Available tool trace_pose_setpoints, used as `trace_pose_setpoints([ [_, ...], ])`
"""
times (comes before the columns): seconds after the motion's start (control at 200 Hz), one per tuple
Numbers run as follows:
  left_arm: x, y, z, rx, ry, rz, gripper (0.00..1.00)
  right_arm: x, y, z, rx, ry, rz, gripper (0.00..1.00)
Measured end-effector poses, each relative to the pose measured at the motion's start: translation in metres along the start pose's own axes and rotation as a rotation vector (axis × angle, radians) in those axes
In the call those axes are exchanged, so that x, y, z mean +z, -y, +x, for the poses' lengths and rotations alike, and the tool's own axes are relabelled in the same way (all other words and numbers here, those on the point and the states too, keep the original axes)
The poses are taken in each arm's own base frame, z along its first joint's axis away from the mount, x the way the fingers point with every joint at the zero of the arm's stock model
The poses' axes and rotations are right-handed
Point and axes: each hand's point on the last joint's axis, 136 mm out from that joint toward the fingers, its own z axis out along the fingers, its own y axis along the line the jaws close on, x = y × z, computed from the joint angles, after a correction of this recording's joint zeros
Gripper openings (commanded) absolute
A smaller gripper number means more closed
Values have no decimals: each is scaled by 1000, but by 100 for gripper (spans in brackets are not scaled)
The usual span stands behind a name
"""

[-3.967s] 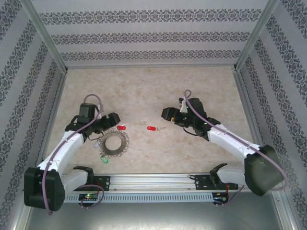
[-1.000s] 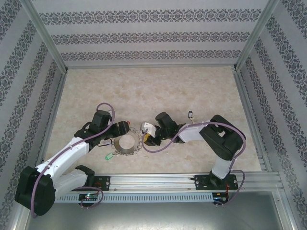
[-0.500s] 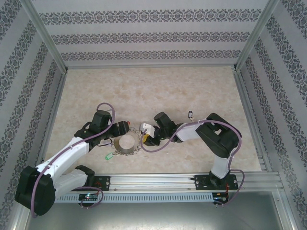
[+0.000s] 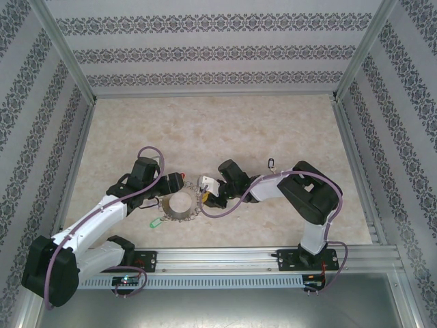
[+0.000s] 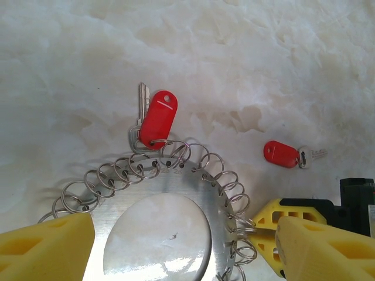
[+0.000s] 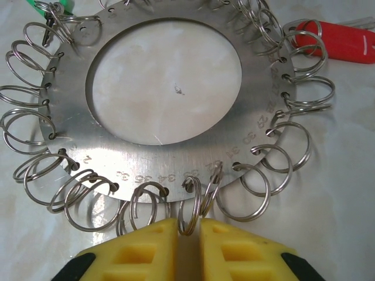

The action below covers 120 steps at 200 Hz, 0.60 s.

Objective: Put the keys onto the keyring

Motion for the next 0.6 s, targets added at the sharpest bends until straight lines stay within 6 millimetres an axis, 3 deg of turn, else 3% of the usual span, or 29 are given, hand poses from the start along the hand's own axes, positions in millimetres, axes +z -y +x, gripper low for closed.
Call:
trace_pose_setpoints([
  [0.19, 0, 0, 0, 0, 0, -1, 83, 1, -2, 2, -17, -3, 6, 10],
  [0.6, -2, 0, -1, 2, 13, 0, 83, -10, -8, 12, -142, -41, 87, 10],
])
